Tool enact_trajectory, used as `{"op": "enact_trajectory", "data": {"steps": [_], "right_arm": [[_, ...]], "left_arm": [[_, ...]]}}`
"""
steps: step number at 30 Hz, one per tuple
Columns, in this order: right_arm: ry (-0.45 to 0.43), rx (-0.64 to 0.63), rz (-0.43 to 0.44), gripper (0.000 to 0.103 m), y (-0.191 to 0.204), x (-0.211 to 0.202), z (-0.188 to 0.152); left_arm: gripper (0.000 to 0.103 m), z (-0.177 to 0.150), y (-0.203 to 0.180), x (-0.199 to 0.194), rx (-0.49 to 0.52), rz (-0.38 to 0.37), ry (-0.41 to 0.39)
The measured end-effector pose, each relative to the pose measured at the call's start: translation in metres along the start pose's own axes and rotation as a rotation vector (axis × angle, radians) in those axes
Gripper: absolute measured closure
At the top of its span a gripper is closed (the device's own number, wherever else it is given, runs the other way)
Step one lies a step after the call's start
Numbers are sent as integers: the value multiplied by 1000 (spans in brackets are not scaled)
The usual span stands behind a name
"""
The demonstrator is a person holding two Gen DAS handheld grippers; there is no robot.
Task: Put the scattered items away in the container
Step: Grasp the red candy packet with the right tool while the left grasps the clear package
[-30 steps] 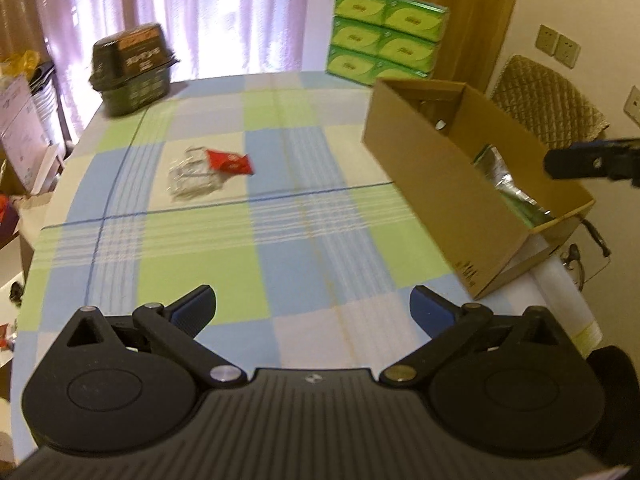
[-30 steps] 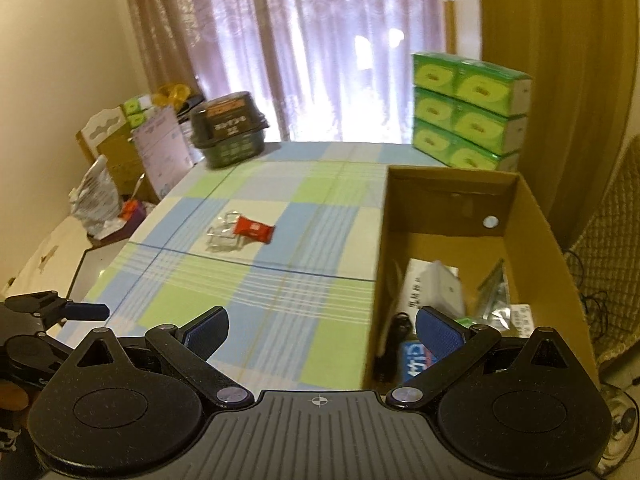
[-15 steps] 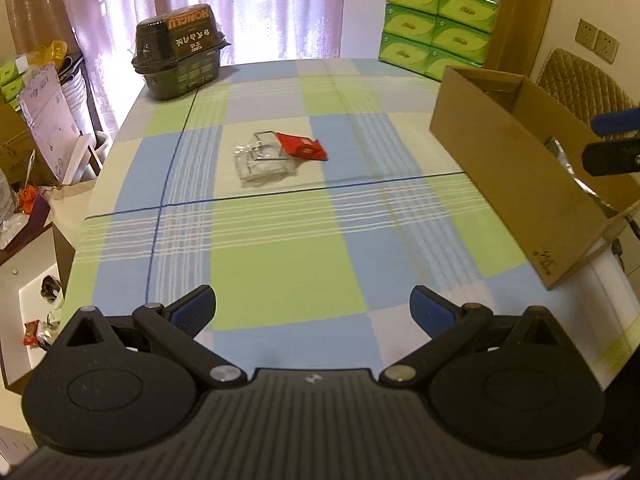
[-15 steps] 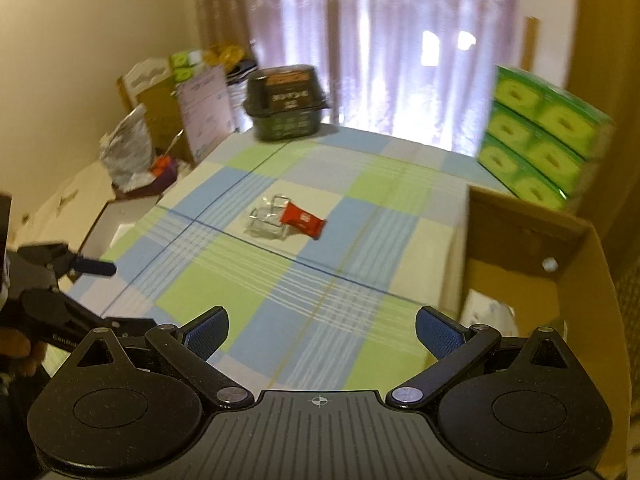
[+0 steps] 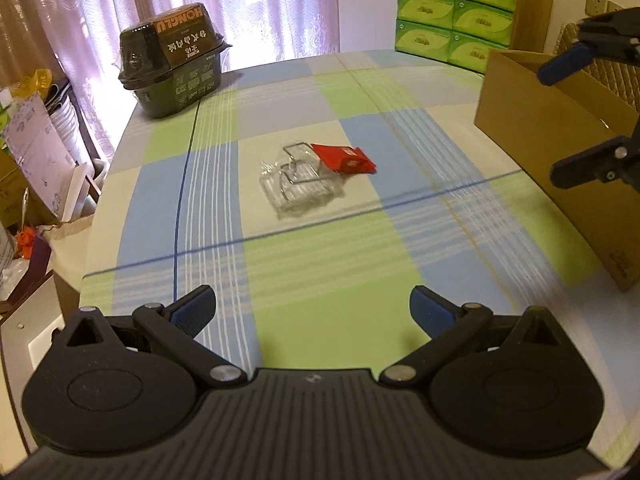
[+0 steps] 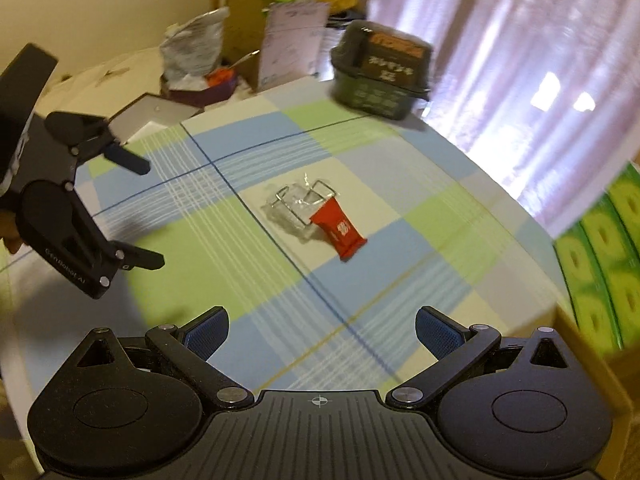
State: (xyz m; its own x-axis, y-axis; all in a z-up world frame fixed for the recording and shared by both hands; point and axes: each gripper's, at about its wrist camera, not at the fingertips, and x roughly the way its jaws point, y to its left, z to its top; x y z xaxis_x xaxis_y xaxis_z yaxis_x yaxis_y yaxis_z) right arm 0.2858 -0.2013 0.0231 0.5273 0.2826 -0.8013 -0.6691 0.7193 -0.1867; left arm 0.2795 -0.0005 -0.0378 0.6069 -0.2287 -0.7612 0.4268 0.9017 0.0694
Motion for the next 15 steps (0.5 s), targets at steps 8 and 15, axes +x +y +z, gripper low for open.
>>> {"op": "enact_trajectory", "data": {"steps": [8,15], "right_arm": [[-15,-145,90,0,-29,64,19],[30,-337,146,0,-33,104,29]], "left_arm": [[2,28,14,47,48,-29,-58],[2,55,22,84,276,-110,-104]]}}
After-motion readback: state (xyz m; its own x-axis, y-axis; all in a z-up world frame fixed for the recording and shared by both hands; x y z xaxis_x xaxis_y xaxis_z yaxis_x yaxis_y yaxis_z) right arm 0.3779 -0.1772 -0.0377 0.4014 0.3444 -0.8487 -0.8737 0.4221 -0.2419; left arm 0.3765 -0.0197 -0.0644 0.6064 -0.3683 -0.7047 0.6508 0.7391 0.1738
